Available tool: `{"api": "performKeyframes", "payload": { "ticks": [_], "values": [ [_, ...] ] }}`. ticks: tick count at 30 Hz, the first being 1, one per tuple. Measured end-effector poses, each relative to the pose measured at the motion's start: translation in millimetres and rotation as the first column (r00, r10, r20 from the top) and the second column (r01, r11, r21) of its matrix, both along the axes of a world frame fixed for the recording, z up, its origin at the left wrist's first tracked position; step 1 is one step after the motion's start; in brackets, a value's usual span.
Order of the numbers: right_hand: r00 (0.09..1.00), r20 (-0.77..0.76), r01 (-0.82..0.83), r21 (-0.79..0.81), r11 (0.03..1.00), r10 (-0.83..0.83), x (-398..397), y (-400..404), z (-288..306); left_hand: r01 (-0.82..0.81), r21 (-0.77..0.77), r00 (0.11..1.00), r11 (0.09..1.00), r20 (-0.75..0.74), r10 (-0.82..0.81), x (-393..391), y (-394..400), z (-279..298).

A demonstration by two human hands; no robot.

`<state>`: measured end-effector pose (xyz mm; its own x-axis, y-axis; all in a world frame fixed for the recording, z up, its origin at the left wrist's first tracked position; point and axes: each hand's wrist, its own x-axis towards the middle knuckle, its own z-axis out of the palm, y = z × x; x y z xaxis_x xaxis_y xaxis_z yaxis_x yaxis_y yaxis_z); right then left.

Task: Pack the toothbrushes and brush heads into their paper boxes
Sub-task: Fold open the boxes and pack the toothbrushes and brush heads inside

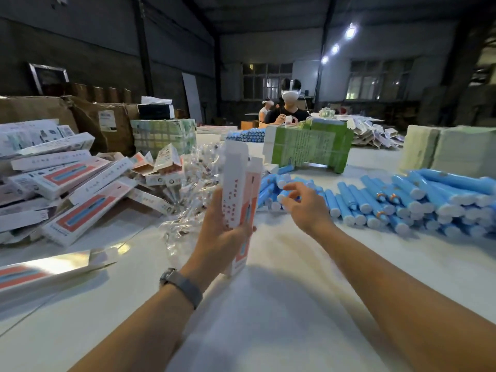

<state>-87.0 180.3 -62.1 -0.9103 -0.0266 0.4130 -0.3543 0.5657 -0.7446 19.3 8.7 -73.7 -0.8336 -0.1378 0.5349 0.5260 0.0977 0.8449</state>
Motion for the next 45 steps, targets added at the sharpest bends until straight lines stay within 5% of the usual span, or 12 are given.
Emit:
{"api": "performKeyframes", "payload": {
  "ticks": [6,12,15,17,18,20,23,27,36,41,45],
  "values": [
    [0.988,0.003,0.130,0.542,0.830,-0.156,-57,-1,-14,-0.040,-0.089,0.997,0.995,-0.062,0.035,-5,11,-6],
    [0.978,-0.003,0.153,0.688,0.709,-0.208,-67,-21,-6,-0.094,-0.123,0.993,0.988,-0.082,0.085,-8,8,-8],
    [0.965,0.168,0.077,0.559,0.825,-0.203,-54,-17,3,-0.091,-0.115,0.993,0.989,-0.081,0.082,-9,6,-9],
    [0.906,0.420,-0.010,0.155,0.988,-0.057,-41,-11,9,-0.098,-0.105,0.992,0.990,-0.084,0.090,-9,6,-8],
    [0.849,0.525,-0.001,-0.111,0.994,0.060,-32,-7,12,-0.104,-0.104,0.992,0.989,-0.082,0.096,-10,6,-9],
    [0.758,0.582,0.099,-0.549,0.830,0.295,-11,-1,13,-0.103,-0.111,0.993,0.989,-0.067,0.096,-11,6,-9],
    [0.704,0.504,0.158,-0.798,0.582,0.501,19,4,17,-0.088,-0.125,0.994,0.988,-0.071,0.080,-9,5,-9],
    [0.721,0.415,0.116,-0.862,0.493,0.556,47,4,30,-0.074,-0.125,0.995,0.989,-0.080,0.064,-6,6,-7],
    [0.965,0.044,-0.179,-0.604,0.777,0.257,65,0,54,0.048,-0.072,0.994,0.996,-0.094,-0.055,-1,6,-4],
    [0.933,-0.254,-0.359,-0.590,0.723,0.256,83,-2,75,0.132,-0.088,0.988,0.987,-0.066,-0.138,5,9,-3],
    [0.921,-0.330,-0.369,-0.567,0.736,0.207,93,-5,93,0.139,-0.130,0.985,0.982,-0.082,-0.151,10,12,-1]
  ]
}}
